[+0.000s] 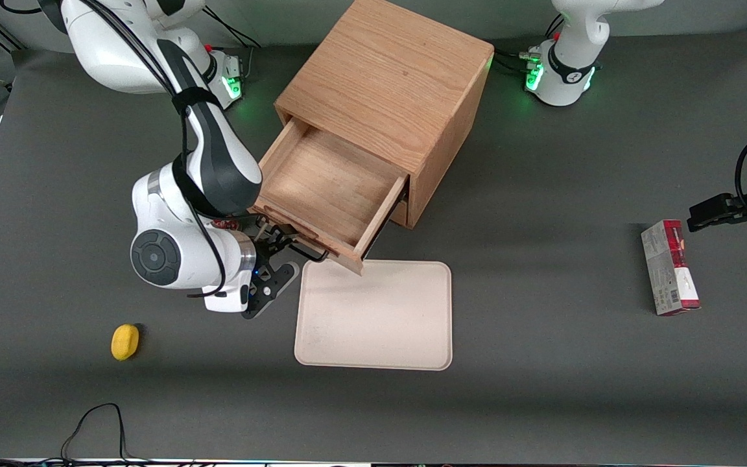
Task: Open upper drawer
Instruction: 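Keep pulling the drawer further out with the right gripper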
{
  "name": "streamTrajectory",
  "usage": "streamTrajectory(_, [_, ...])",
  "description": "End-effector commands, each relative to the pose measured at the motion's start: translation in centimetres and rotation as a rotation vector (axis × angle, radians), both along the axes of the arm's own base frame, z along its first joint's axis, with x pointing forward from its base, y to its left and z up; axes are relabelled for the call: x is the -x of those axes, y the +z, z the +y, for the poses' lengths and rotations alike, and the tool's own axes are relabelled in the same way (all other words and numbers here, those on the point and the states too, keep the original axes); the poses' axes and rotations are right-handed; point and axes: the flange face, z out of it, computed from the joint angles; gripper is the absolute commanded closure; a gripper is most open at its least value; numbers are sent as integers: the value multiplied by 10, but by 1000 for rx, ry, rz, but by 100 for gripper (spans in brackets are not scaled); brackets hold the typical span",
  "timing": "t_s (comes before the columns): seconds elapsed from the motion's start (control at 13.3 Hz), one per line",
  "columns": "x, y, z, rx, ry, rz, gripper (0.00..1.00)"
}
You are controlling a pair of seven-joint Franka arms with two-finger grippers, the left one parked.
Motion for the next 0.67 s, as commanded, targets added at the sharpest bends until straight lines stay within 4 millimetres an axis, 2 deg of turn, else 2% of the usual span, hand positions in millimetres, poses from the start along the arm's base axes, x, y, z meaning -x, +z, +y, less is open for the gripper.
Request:
streamTrajectory(0.0, [-22,1,-8,-17,-9,-38,0])
streamTrajectory(0.6, [-39,4,-30,-18,-53,-63,0])
